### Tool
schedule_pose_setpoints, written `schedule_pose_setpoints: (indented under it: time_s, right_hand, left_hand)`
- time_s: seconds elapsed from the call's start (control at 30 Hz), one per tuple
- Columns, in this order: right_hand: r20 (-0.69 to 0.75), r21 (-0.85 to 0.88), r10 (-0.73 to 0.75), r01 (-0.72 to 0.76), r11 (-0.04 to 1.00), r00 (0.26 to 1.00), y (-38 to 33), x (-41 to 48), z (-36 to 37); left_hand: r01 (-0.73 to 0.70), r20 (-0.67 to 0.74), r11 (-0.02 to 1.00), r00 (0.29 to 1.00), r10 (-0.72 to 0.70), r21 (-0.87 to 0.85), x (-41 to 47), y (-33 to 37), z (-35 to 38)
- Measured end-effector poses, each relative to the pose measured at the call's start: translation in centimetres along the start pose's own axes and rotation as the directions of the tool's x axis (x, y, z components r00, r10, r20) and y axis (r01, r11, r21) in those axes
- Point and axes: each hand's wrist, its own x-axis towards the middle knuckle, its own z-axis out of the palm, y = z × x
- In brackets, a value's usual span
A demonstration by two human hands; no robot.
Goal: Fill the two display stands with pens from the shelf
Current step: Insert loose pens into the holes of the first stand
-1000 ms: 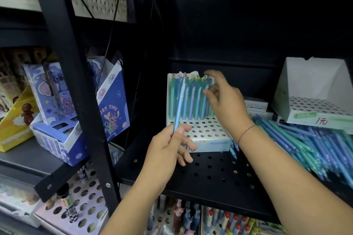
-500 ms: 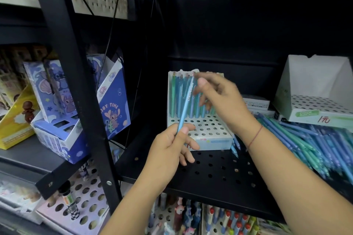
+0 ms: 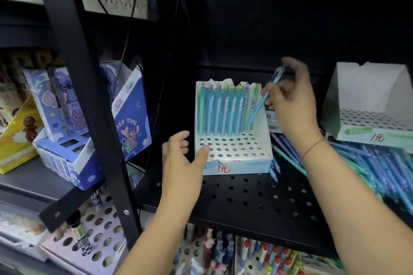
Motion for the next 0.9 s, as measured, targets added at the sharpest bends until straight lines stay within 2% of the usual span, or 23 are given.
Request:
schedule_pose_setpoints:
  time_s: [0.1,0.2,0.43,0.67,0.8,0.9]
  right_hand:
    - [0.082,-0.154,-0.051,0.064,0.986,0.995,0.7,-0.3,0.8]
    - [0.146,-0.215,-0.056,0.087,0.973,0.988,0.8,-0.3,1.2]
    - [0.174,-0.248,-0.076,0.118,0.962,0.982,1.0,-0.3,1.7]
    - [0.239,-0.377,-0.163,0.246,0.893,0.957,1.4,-0.1,2.1]
    - [0.239,-0.393,-0.124,0.213,0.895,0.963,1.0,0.0,2.1]
    - [0.241,-0.383,-0.042,0.135,0.914,0.970,-0.7,0.5,1.1]
  left_hand:
    - [0.035,0.144,0.996,0.988,-0.047,0.083,0.3,0.0,0.1]
    - [0.018,0.197,0.997,0.980,-0.033,0.077,0.2,-0.2,0.1]
    - [0.015,0.207,0.997,0.978,-0.031,0.079,0.0,-0.2,0.1]
    - [0.014,0.202,0.996,0.979,-0.031,0.085,0.1,-0.4,0.1]
    - [0.015,0.196,0.996,0.980,-0.033,0.088,0.3,-0.5,0.1]
    - [0.011,0.188,0.994,0.982,-0.032,0.111,0.5,-0.8,0.1]
